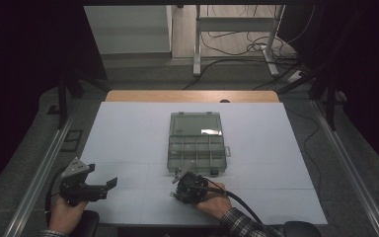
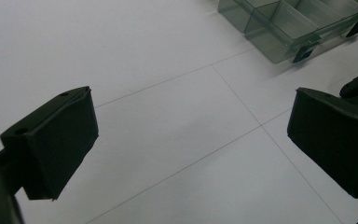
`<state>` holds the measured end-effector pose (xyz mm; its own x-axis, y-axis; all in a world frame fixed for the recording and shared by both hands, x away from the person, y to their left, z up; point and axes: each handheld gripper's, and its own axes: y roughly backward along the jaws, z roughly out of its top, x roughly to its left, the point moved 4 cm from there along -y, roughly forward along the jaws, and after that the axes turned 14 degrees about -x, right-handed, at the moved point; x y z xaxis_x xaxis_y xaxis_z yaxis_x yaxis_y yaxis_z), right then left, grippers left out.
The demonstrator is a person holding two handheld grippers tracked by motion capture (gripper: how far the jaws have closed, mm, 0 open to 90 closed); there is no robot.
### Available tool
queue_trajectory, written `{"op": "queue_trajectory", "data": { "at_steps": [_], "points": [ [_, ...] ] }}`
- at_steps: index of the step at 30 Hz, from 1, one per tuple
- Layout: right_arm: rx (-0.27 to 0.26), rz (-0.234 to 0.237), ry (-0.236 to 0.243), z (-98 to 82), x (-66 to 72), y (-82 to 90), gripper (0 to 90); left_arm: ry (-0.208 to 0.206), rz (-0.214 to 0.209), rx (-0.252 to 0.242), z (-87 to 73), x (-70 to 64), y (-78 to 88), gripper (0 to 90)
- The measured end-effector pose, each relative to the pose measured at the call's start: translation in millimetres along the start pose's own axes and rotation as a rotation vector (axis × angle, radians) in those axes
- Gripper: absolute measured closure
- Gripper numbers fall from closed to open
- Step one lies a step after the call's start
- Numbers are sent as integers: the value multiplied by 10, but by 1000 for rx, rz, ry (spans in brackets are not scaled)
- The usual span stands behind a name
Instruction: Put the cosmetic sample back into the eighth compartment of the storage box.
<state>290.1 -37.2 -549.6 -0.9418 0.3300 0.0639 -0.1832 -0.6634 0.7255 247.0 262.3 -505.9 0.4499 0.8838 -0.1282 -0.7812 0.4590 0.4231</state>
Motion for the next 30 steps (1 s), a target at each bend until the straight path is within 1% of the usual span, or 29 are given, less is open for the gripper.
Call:
{"op": "queue_trajectory", "data": {
  "at_steps": [9,10,12,18,24,30],
  "points": [
    [5,-8,-12,-4,-28,31,809,1,-2,3,-1,2,-3,24],
    [5,-13,-27,-1,-33,39,809,2,-3,4,0,2,-3,25],
    [-6,-9,-29,6,-43,57,809,2,-3,4,-1,2,-5,27],
    [-19,-7,-24,17,-46,84,809,1,-4,6,-1,-2,-8,29],
    [-36,-12,-27,34,-78,149,809,1,-5,9,-1,-3,-10,30],
    [-54,-20,-42,49,-123,216,809,1,-6,10,-2,-4,-12,32]
  ]
}}
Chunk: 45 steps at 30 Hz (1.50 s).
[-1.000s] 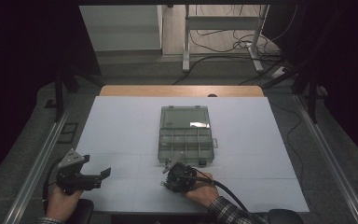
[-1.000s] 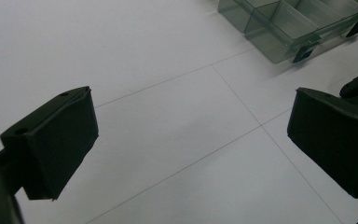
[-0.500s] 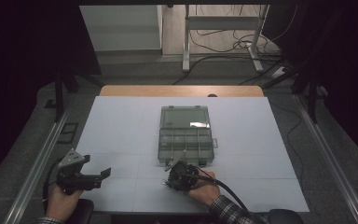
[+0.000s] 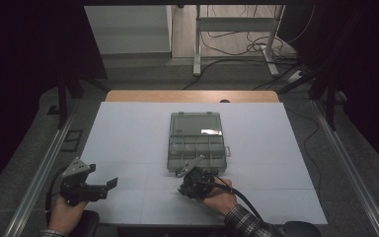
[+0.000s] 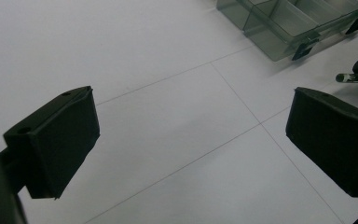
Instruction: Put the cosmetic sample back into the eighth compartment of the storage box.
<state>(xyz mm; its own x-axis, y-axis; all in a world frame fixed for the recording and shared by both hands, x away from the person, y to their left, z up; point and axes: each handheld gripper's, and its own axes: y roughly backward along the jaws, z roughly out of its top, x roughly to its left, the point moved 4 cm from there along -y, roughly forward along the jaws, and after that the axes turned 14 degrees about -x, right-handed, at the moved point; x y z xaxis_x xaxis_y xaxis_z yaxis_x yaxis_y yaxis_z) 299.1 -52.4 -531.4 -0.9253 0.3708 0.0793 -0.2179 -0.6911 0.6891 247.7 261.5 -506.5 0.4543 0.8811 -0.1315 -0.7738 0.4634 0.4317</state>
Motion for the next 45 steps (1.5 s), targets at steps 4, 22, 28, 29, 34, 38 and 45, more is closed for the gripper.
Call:
{"op": "queue_trajectory", "data": {
  "at_steps": [4,22,28,29,34,38,45],
  "points": [
    [-10,-6,-6,11,-22,44,809,0,0,1,0,-1,-1,32],
    [-43,-50,-39,10,-205,251,809,6,-5,0,0,6,-1,33],
    [-58,-69,-59,8,-265,326,809,7,-6,0,0,8,0,33],
    [-61,-71,-54,6,-282,338,809,7,-6,0,0,8,-1,33],
    [-79,-97,-73,4,-365,427,809,7,-5,0,0,7,-1,33],
    [-89,-113,-80,2,-423,492,809,8,-5,1,0,7,-1,33],
    [-104,-144,-104,1,-518,586,809,8,-6,1,0,8,-1,33]
  ]
}}
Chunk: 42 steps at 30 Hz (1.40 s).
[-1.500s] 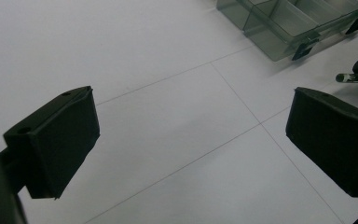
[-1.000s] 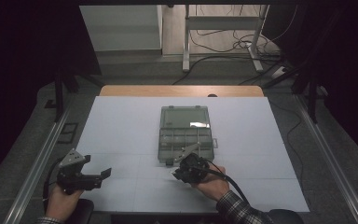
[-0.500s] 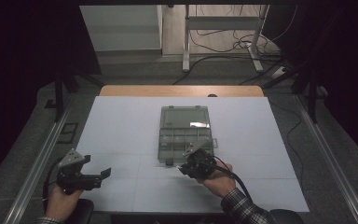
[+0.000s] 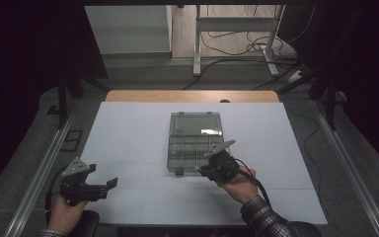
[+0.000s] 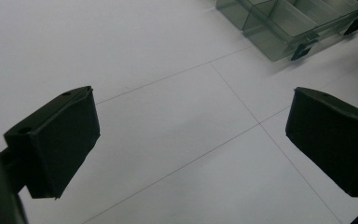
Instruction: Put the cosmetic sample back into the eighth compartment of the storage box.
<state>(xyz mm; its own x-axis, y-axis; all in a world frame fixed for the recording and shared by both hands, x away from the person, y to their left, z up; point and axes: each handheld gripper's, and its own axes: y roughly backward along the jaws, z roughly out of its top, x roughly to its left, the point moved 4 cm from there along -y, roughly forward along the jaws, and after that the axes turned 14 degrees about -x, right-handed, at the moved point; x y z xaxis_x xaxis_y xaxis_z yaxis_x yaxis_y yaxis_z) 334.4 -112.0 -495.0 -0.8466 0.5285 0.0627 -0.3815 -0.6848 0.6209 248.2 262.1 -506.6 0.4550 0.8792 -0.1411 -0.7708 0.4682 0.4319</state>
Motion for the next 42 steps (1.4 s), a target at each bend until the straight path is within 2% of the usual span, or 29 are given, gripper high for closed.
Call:
{"op": "queue_trajectory", "data": {
  "at_steps": [30,36,42],
  "points": [
    [-48,-111,-61,50,-418,159,809,5,3,3,0,1,-4,34],
    [-46,-133,-72,40,-508,152,809,6,2,5,-1,2,-7,34],
    [-25,-158,-59,15,-564,116,809,6,1,6,-1,3,-7,35]
  ]
}}
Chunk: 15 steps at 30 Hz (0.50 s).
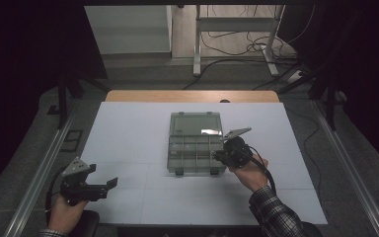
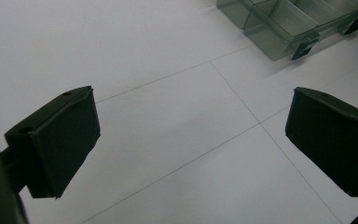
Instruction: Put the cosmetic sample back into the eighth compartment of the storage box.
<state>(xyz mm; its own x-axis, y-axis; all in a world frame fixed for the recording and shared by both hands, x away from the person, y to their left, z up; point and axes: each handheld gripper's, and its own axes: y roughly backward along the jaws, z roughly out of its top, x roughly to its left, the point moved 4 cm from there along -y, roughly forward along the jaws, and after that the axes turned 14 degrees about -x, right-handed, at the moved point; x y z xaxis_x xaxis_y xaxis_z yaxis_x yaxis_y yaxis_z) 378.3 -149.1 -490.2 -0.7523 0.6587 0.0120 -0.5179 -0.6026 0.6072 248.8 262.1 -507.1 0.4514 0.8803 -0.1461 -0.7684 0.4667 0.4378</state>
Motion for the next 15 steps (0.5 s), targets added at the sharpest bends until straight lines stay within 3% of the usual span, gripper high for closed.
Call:
{"op": "queue_trajectory", "data": {
  "at_steps": [15],
  "points": [
    [51,-30,-9,-105,-78,-117,807,-1,-4,6,-1,1,-5,36]
  ]
}}
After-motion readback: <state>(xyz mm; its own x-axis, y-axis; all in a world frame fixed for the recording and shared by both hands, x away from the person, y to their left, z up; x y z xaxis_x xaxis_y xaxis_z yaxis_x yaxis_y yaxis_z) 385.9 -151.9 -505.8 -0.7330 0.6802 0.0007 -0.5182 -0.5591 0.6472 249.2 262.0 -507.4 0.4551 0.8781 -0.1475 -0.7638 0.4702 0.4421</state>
